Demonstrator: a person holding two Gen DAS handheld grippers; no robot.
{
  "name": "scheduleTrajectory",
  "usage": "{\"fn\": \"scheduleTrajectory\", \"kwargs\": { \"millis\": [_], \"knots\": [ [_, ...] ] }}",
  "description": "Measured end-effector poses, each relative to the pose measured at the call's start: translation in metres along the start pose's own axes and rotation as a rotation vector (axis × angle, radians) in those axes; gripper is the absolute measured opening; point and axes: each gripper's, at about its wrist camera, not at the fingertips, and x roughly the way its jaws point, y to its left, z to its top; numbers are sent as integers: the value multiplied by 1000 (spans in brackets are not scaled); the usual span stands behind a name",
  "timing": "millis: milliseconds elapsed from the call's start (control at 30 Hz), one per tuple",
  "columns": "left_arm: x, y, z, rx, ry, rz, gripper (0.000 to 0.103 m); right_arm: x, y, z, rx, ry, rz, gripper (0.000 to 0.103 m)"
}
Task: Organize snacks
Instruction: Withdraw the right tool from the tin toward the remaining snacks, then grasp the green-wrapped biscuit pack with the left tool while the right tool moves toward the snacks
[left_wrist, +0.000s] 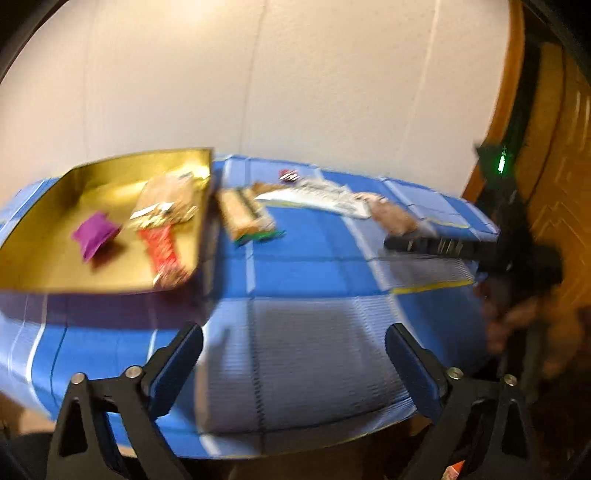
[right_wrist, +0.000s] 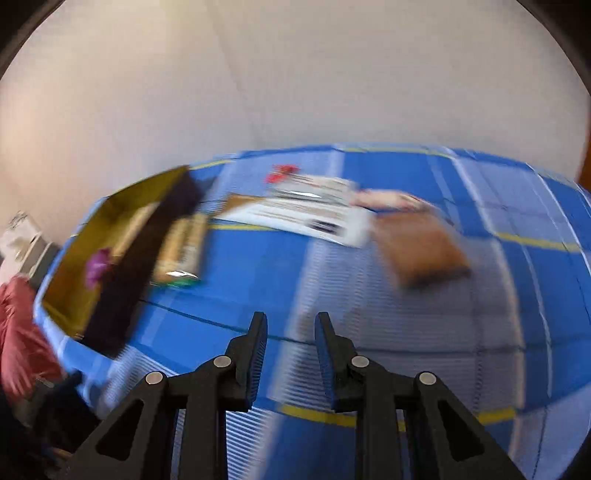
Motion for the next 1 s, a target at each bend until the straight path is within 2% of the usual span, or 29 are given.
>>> {"fn": "scheduleTrajectory", "kwargs": {
  "millis": [200,367,467,600,700,933,1000],
  "knots": [
    [7,-23,39,40,4,-58,97,-4,-39,-17,73,-40,-59,27],
    [36,-18,77,-51,66,-95,91,-11,-51,-27,79,-94,-77,27],
    [54,-19,92,-56,88,-44,91,-14,-52,-32,61,-126,-95,27],
    [88,-18,108,-76,140,79,91,-15,-54,-34,60,-141,-85,27],
    [109,-14,114,-112,164,139,91,-16,-56,-35,68,-148,-67,27],
    [146,-5,115,-150,189,219,92,-17,-56,-36,62,-161,-64,27],
    [148,-6,116,-130,169,259,94,-17,-54,-38,55,-166,-73,28]
  ]
}}
